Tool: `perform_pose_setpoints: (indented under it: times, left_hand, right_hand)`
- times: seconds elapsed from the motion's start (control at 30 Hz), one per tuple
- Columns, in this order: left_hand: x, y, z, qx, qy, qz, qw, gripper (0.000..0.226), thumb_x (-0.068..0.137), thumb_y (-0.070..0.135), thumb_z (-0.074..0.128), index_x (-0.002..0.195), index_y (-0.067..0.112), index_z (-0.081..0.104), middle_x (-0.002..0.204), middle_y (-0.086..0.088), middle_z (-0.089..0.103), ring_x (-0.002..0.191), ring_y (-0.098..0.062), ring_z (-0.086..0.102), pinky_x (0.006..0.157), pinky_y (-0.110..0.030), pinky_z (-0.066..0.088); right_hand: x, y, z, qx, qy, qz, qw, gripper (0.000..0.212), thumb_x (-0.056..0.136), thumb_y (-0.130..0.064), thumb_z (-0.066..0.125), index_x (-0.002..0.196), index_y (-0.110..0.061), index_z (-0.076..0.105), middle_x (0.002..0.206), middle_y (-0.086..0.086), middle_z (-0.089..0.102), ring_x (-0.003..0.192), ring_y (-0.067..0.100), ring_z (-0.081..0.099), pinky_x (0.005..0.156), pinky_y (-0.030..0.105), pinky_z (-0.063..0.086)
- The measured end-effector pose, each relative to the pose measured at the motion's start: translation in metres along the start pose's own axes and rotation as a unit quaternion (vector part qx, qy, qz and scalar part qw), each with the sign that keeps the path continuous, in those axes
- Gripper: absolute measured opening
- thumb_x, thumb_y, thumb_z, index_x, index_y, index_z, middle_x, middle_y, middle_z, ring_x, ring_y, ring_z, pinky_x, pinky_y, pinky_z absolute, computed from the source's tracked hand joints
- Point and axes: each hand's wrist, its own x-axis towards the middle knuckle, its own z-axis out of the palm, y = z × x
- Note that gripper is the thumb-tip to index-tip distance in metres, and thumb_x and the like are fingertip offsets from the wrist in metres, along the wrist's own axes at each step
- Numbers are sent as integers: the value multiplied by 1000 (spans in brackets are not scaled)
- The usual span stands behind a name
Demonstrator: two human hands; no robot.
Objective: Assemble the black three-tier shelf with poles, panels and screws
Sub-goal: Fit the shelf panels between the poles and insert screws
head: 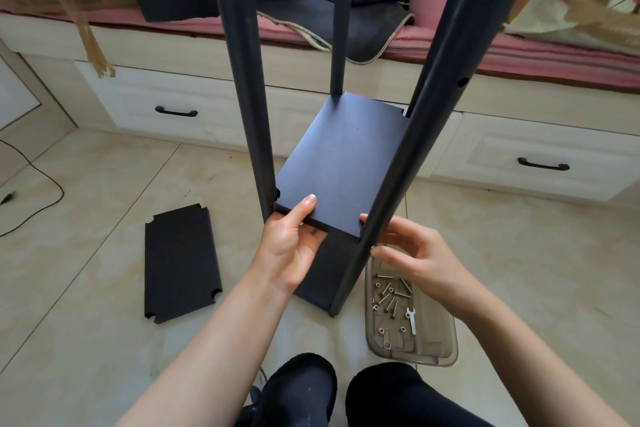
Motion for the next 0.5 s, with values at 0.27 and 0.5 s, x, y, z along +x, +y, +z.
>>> perform_pose_setpoints:
  times: [0.27,0.5]
  left_hand:
    - [0,0,-2,-22,-4,-21,1000,24,96,3,57,119,9,63,111,-10,75,98,-24,74,73,-34,61]
    - [0,3,-1,-52,-11,-40,998,20,96,5,57,115,7,63,109,-13,75,96,-26,75,70,-35,61]
  right_hand:
    - [1,12,-1,58,-4,2,998,40,90,3,65,126,-13,64,122,-4,71,114,16,66,95,24,52]
    - [-2,28,14,-35,44,-39,998,44,96,-3,58,134,-25,57,104,9,69,82,22,73,79,35,58]
